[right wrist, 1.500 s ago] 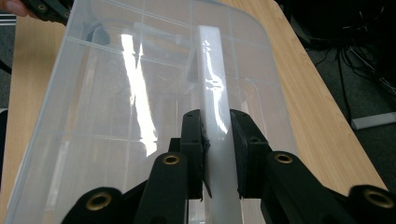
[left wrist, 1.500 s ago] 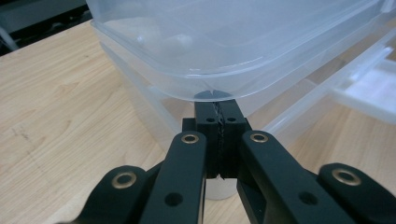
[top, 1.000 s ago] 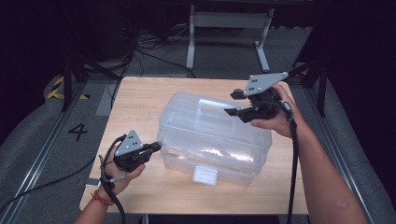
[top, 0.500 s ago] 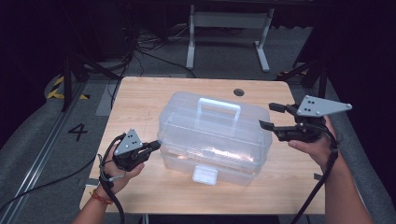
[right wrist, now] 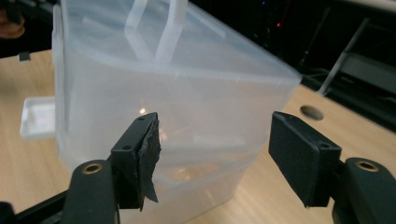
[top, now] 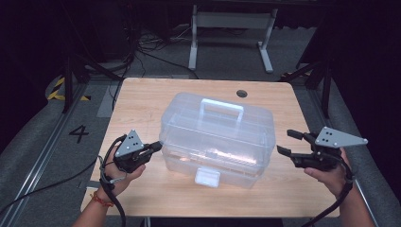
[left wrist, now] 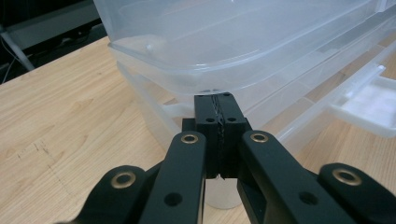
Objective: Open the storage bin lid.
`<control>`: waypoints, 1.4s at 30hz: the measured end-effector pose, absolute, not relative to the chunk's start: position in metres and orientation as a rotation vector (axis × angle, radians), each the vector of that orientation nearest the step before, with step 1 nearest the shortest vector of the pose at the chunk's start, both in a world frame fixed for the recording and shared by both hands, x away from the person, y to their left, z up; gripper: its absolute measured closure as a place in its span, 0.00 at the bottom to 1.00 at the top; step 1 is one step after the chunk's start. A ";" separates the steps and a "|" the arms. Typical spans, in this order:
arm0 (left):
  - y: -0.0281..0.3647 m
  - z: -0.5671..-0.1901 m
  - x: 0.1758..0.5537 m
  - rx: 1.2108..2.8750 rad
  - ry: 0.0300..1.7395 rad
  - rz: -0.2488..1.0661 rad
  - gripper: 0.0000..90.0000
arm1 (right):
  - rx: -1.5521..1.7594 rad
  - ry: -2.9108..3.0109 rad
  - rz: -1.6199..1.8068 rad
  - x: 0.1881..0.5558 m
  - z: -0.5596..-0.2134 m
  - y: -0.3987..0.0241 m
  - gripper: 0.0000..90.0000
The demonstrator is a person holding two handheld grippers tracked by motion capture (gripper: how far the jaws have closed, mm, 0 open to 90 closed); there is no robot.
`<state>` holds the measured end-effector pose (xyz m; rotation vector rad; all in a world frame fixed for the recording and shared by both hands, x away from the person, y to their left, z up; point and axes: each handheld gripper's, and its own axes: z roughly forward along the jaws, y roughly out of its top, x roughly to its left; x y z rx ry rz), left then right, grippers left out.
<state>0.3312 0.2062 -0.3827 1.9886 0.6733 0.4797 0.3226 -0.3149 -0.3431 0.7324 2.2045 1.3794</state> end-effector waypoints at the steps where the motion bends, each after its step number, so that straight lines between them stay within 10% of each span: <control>1: 0.206 -0.382 0.332 1.988 0.675 0.479 1.00 | 0.739 2.223 1.369 0.321 -0.350 -0.314 0.38; 15: 0.205 -0.380 0.336 1.989 0.682 0.480 1.00 | 0.771 2.313 1.330 0.314 -0.392 -0.302 0.34; 42: 0.211 -0.374 0.343 1.955 0.710 0.480 0.93 | 0.615 2.121 1.351 0.298 -0.369 -0.282 0.36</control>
